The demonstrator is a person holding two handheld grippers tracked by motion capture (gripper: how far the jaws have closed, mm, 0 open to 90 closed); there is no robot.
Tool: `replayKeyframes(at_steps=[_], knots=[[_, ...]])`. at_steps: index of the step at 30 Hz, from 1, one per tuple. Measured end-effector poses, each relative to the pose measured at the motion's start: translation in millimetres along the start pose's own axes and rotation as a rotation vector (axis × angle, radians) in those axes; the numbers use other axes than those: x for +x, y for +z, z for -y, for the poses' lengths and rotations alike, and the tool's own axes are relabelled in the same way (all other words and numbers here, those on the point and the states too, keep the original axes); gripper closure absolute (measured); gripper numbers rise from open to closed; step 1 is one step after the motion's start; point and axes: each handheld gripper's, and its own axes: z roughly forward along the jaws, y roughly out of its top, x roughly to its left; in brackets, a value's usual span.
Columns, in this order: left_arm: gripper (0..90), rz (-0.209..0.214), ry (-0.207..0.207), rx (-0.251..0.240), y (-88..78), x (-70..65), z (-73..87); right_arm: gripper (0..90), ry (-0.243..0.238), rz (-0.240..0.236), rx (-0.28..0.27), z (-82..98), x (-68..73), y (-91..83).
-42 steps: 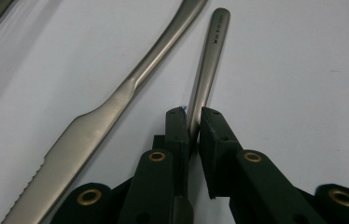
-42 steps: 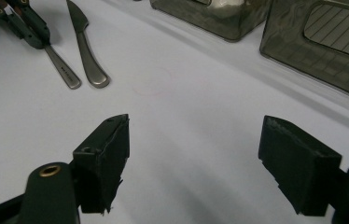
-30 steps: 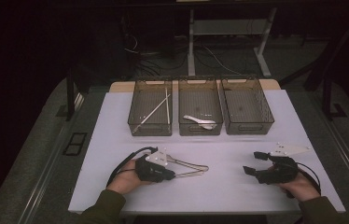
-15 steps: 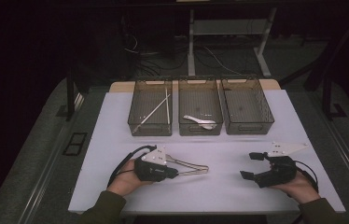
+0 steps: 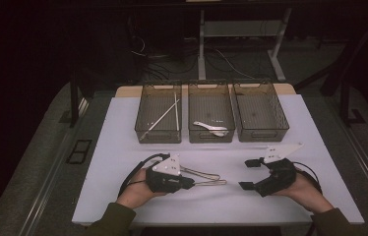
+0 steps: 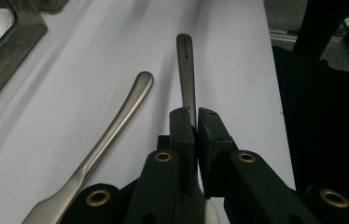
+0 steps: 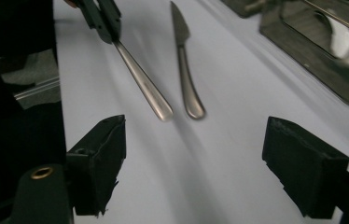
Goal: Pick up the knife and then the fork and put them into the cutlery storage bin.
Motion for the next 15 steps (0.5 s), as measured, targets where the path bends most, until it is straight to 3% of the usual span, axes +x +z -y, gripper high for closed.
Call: replayKeyframes(at_steps=[6, 8, 9, 11, 15], knots=[[84.7, 0.009, 0.022, -0.005, 3.3, -3.5, -6.9, 25.9, -0.09, -0.069, 0.068, -21.8, 11.0, 27.9], [84.8, 0.012, 0.03, -0.01, 4.1, -4.4, -8.7, 29.1, -0.147, -0.082, 0.091, -26.5, 12.6, 37.6], [84.8, 0.015, 0.032, -0.012, 4.4, -4.9, -9.4, 31.4, -0.141, -0.094, 0.097, -29.0, 15.7, 42.3], [84.8, 0.017, 0.041, -0.013, 5.4, -6.4, -11.5, 36.0, -0.19, -0.128, 0.119, -33.5, 17.9, 51.3], [84.7, 0.021, 0.057, -0.007, 7.5, -8.7, -14.4, 46.8, -0.241, -0.171, 0.16, -41.8, 25.5, 67.6]])
